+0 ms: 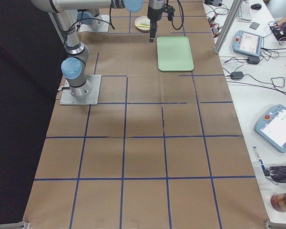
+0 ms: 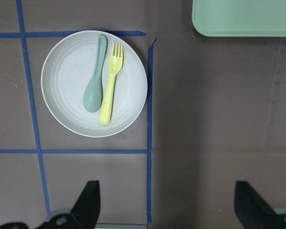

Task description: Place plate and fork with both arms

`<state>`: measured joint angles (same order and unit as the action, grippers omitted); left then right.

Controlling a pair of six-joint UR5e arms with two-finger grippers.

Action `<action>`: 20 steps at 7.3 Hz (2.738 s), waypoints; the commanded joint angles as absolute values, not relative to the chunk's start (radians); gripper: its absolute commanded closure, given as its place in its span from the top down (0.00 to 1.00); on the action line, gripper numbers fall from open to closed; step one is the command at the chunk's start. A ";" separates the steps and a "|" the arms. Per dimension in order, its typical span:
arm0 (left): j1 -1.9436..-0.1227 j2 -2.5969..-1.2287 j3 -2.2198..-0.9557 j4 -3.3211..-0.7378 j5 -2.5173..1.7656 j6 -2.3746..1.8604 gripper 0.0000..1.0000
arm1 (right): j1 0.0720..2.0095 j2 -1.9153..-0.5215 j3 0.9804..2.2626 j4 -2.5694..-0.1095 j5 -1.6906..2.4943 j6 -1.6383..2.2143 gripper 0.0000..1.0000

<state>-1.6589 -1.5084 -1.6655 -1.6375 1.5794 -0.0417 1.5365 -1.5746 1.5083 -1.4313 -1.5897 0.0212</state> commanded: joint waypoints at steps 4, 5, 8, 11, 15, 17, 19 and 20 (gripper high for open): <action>-1.661 -1.519 -1.695 -1.621 1.582 -0.034 1.00 | 1.551 -1.577 1.506 -1.431 -1.588 0.023 1.00; -1.661 -1.525 -1.703 -1.621 1.585 -0.034 1.00 | 1.551 -1.577 1.506 -1.430 -1.588 0.023 1.00; -1.657 -1.528 -1.701 -1.578 1.583 -0.034 1.00 | 1.551 -1.578 1.506 -1.431 -1.586 0.023 1.00; -1.652 -1.520 -1.706 -1.591 1.588 0.008 1.00 | 1.572 -1.578 1.506 -1.431 -1.589 0.025 1.00; -1.640 -1.522 -1.719 -1.594 1.588 0.018 1.00 | 1.577 -1.589 1.523 -1.407 -1.586 0.023 1.00; -1.574 -1.511 -1.773 -1.580 1.583 0.062 1.00 | 1.577 -1.588 1.522 -1.414 -1.586 0.023 1.00; -1.476 -1.511 -1.786 -1.578 1.583 0.274 1.00 | 1.577 -1.588 1.520 -1.417 -1.586 0.023 1.00; -1.429 -1.516 -1.787 -1.578 1.583 0.317 0.99 | 1.577 -1.588 1.520 -1.416 -1.585 0.023 1.00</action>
